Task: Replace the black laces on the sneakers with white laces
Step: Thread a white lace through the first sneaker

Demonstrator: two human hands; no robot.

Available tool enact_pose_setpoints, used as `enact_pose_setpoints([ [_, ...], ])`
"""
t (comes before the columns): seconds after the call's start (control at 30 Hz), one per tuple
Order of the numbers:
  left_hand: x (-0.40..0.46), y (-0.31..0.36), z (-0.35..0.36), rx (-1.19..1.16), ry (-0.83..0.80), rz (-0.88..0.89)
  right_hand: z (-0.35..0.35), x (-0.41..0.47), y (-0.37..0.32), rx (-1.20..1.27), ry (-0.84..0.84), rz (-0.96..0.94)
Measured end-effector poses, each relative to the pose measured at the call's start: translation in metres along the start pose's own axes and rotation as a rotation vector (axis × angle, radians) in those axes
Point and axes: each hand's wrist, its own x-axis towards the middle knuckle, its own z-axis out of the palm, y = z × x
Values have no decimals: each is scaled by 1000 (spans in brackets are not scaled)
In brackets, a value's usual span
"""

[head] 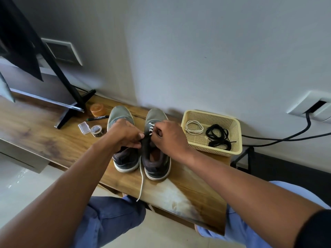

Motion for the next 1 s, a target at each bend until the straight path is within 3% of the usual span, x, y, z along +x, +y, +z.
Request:
enact_pose_setpoints([
  [1.0,7,-4,2,52,-36,29,3,0,3,-10,-29,-68],
])
